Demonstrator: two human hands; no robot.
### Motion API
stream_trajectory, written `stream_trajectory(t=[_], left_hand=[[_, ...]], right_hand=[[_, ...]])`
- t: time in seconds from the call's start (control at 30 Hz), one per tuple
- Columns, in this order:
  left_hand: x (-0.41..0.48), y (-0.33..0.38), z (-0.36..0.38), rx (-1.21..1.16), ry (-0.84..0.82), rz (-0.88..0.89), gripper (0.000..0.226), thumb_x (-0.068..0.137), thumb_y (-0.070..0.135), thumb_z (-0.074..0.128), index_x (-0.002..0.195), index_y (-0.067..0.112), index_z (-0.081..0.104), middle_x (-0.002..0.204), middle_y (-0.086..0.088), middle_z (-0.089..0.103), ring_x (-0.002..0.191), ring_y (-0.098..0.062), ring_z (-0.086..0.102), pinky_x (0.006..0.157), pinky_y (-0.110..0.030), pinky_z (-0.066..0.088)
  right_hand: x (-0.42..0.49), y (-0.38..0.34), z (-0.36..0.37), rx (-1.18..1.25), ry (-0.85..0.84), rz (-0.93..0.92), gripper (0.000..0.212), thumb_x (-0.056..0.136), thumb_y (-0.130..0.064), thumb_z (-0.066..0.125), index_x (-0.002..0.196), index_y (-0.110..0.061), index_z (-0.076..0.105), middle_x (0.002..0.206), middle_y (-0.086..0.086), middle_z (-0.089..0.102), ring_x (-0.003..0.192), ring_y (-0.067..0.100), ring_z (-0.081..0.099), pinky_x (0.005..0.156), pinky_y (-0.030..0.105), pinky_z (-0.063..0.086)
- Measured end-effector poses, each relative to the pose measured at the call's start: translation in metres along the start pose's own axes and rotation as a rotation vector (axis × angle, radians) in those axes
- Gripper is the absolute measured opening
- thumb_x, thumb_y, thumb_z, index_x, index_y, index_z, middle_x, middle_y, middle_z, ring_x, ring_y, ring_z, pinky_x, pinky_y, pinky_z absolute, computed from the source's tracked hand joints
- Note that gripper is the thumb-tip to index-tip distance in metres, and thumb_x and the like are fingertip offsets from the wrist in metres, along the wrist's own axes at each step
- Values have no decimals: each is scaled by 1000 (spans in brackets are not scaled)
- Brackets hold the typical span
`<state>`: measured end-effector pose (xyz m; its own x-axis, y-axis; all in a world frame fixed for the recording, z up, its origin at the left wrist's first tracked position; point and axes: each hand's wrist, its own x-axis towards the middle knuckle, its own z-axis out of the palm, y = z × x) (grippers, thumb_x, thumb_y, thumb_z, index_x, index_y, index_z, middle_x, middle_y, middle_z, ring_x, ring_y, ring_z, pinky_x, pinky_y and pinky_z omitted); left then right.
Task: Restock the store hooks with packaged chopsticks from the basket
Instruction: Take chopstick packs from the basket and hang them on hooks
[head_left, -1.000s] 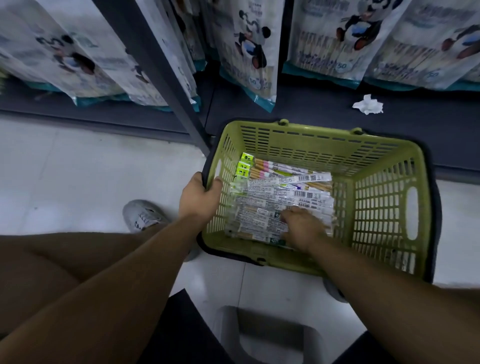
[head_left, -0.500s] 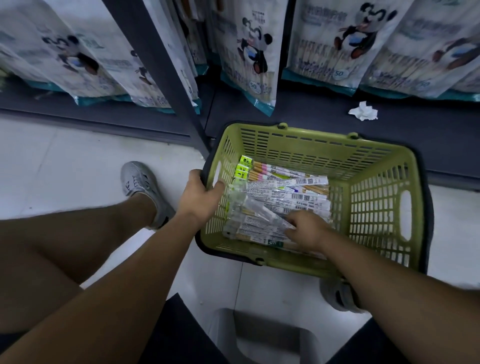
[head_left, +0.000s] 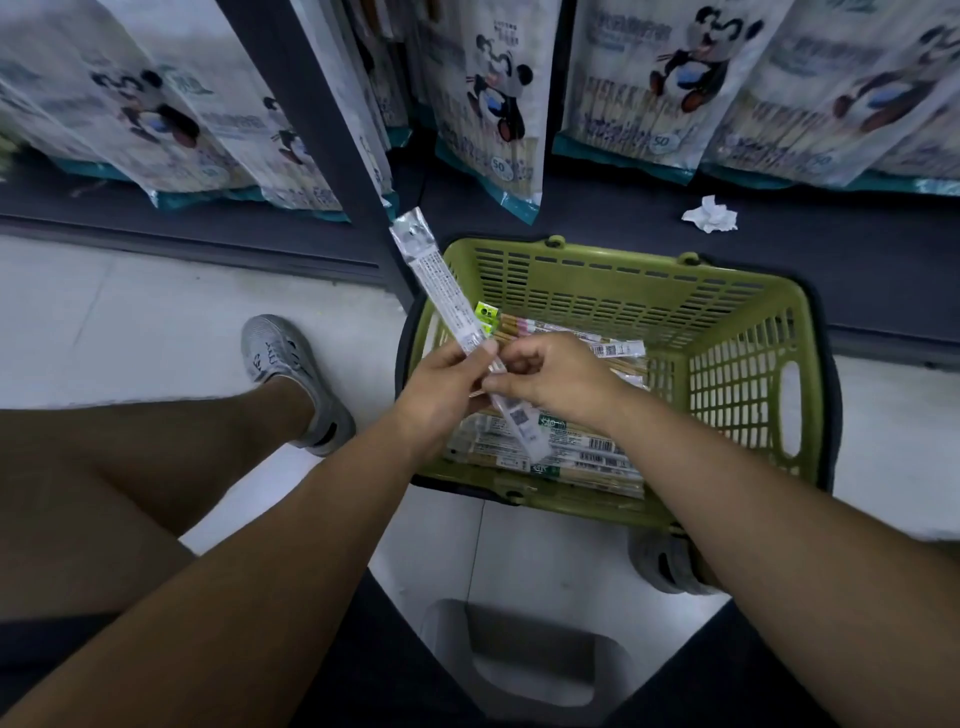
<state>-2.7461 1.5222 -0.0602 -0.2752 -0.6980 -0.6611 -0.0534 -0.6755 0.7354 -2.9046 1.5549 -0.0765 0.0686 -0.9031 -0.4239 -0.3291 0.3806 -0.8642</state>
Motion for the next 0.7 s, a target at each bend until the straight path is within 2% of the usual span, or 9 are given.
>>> stream_trajectory(t=[0.07,0.13,0.23,0.3,0.37,0.43,0.53,0.6,0.7], left_hand=[[3,6,-8,46,109,20,18,107,23,52,103,11,64,90,-7,80,87,-23,77,69,-36,64],[6,14,-17,154,175,70,18,108,26,50,105,11,60,88,-9,79,81,-25,77,75,-40,63],[8,25,-28,170,236,115,18,107,23,52,99,9,59,77,-14,72,62,-28,69,66,-41,61],[8,27,-31,166,265,114,17,106,18,52,92,8,55,62,-12,67,50,-26,63,54,-37,57],[8,26,-32,171,267,122,17,103,12,50,86,7,51,52,-11,61,42,-25,58,45,-30,49],[9,23,-33,183,242,135,17,100,8,48,84,5,50,50,-13,59,41,-24,57,43,-29,46],[11,20,-36,198,207,138,19,99,6,48,81,7,50,51,-14,60,44,-25,58,43,-30,47],[14,19,-38,212,195,130,19,100,7,49,82,8,50,52,-14,60,45,-25,60,43,-28,47],[19,18,-38,232,194,124,16,102,9,48,86,7,51,52,-12,61,45,-24,61,41,-27,47]], right_hand=[[1,14,-3,41,24,115,14,90,-40,74,87,-26,75,78,-6,75,69,8,70,56,17,48],[4,39,-10,-103,113,209,22,95,-39,68,90,-19,74,80,-2,74,77,19,71,61,22,47],[11,75,-18,-416,162,300,28,97,-34,65,119,-17,69,119,6,68,104,25,63,83,30,48],[18,88,-18,-601,65,311,52,97,-39,64,144,-20,52,150,8,48,136,29,44,111,38,39],[27,92,-14,-718,-44,289,73,95,-46,64,157,-23,32,164,5,27,151,30,18,122,43,23],[35,95,-6,-778,-87,278,84,93,-50,66,160,-24,23,165,5,19,151,31,13,122,44,23],[41,97,4,-910,-19,244,84,90,-49,69,157,-23,25,151,8,33,142,32,24,115,42,29],[44,95,5,-955,8,260,78,90,-47,70,154,-23,30,144,9,39,138,32,29,112,42,31],[47,92,5,-987,-3,282,56,94,-38,67,141,-20,46,138,10,48,131,32,39,105,41,38]])
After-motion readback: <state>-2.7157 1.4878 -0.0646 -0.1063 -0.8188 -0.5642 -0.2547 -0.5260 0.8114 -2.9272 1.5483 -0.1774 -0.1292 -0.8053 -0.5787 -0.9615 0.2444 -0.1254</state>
